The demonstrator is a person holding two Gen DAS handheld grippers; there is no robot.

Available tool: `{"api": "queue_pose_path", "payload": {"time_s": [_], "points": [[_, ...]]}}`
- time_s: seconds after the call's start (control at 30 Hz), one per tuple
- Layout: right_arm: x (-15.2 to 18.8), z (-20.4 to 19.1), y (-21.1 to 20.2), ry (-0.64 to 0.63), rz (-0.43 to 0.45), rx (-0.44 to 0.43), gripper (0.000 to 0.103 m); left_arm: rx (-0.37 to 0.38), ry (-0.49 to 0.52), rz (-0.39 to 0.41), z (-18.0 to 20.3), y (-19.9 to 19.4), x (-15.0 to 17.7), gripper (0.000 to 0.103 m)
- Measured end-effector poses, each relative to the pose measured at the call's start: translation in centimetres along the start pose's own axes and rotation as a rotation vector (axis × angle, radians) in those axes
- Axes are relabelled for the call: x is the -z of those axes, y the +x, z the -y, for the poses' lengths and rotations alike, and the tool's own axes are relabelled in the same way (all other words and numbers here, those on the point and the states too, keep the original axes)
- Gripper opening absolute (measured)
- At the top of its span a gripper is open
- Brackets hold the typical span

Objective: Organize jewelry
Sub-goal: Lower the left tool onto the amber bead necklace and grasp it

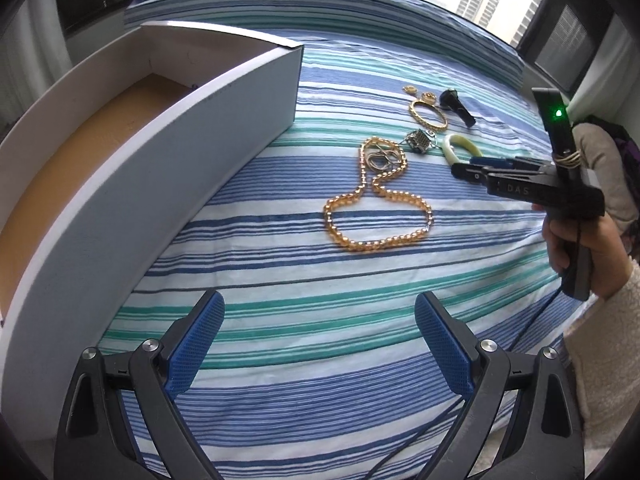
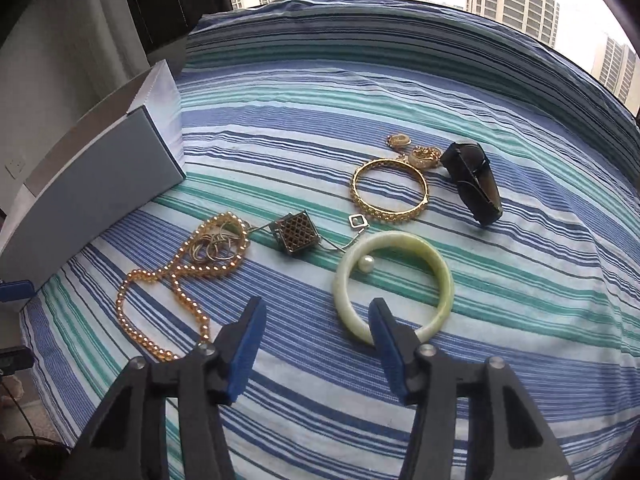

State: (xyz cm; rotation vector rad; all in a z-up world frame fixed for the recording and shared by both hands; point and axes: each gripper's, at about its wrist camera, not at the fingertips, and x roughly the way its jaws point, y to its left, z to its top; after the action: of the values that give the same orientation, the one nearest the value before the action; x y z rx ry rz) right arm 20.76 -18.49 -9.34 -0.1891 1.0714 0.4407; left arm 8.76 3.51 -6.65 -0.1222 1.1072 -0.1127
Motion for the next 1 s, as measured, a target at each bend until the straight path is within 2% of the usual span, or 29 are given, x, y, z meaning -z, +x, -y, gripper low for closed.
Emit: {"api": "queue_pose_path", "payload": {"time_s": [0.07,0.13,0.23,0.37,0.5,0.67,0.8,0.87,0.93,1.0], "points": [[0.1,0.1,1.2,-0.012,-0.028,0.018,0.042,-0.007,-0.018,-0.001,-0.8,-0.1,0.1,0.096],[0.4,0.0,1.3,-0.02,-0.032,0.022,0.018,-0.007,-0.034,-0.005,-1.3,0.1,0.1,0.096],[1.0,-0.4,0.7,-0.011,-0.046,0.001,0.012,-0.002,-0.047,-0.017,-1.8,0.7,0.2,0.096],[2.7,-2.0,-0.4,-0.019,-0.092,-0.035,0.011,0.008,-0.041,-0.025,-1.5,1.2,0.3,0.096],[5.0,-3.3,-1.7,-0.017,-0.116,-0.057,0.005,0.007,-0.03,-0.034,-1.2,1.6,0.4,0.096],[8.1,-3.1,-3.1,0.026,-0.152,-0.07,0.005,0.011,-0.016,-0.037,-0.6,1.9,0.3,0.096],[9.6,-1.8,-5.0,0.1,-0.09,-0.073,0.007,0.018,0.02,-0.033,0.6,2.2,-0.2,0.096],[9.7,-1.1,-6.1,0.141,-0.05,-0.066,0.016,0.029,0.05,-0.024,1.7,2.4,-0.6,0.096],[9.9,-0.5,-6.8,0.184,-0.019,-0.071,0.033,0.051,0.098,-0.001,3.1,2.5,-1.1,0.096],[10.1,0.0,-7.1,0.225,-0.001,-0.072,0.033,0.084,0.175,0.037,4.9,2.8,-1.8,0.096]]}}
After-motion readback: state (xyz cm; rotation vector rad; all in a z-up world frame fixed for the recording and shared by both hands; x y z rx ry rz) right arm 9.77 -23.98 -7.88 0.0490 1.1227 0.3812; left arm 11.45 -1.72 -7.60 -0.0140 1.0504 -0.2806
